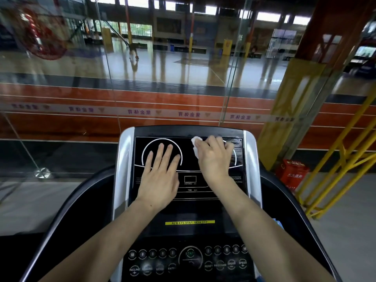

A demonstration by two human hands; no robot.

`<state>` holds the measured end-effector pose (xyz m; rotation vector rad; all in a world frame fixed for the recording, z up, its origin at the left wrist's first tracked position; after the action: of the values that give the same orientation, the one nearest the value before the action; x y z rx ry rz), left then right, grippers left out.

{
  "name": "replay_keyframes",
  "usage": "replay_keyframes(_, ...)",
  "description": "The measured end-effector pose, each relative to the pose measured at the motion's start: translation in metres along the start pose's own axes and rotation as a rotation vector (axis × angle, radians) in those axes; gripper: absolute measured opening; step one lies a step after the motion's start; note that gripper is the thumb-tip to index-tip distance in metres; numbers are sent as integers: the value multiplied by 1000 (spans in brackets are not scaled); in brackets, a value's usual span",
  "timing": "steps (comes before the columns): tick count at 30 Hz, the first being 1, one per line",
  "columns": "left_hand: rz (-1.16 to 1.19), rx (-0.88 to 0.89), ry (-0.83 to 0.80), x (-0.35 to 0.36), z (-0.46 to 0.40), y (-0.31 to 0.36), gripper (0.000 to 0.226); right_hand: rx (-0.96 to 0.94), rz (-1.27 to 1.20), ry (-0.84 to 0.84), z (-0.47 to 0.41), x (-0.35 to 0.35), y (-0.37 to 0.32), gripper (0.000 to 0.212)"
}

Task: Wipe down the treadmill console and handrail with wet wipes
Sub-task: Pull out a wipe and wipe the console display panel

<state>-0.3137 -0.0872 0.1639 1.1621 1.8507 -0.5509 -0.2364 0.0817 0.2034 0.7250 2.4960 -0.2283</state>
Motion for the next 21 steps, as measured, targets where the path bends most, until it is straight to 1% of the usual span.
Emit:
replay_keyframes(3,2,28,-4,3,-5,9,59,-38,60,20,2,-2,41,12)
replay_keyframes(5,-3,33,-9,4,-7,13,60,20,119,57,4,-8,76,18)
replay_keyframes(8,2,29,-12,3,-8,17,61,104,234,82,14,-10,109,11)
replay_keyframes(10,8,20,-2,2,-5,16,60,130,242,92,20,-6,111,9)
replay_keyframes(12,14,4,6,0,-1,11,58,180,208,111,21,-3,101,12)
replay_keyframes(14,17,-7,15,-2,4,4,58,181,147,88,17,-3,77,20)
replay_keyframes(16,14,-12,14,-4,9,-1,59,115,74,29,12,-2,42,25)
replay_keyframes(18,4,-26,15,-6,13,-5,59,37,-10,-33,10,1,5,17)
replay_keyframes(21,8,-41,18,-9,22,-11,59,-90,-96,-92,27,-1,-36,17)
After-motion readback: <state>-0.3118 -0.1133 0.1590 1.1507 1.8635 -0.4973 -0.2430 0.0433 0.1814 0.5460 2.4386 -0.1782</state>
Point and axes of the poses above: each hand's wrist, its own z-axis away from the middle knuckle, its own x-axis out of the palm, y = z × x, the point moved 2 cm from there along -z, towards the middle knuckle, and after that the axes turned 8 degrees about z, right-handed, at the moved point
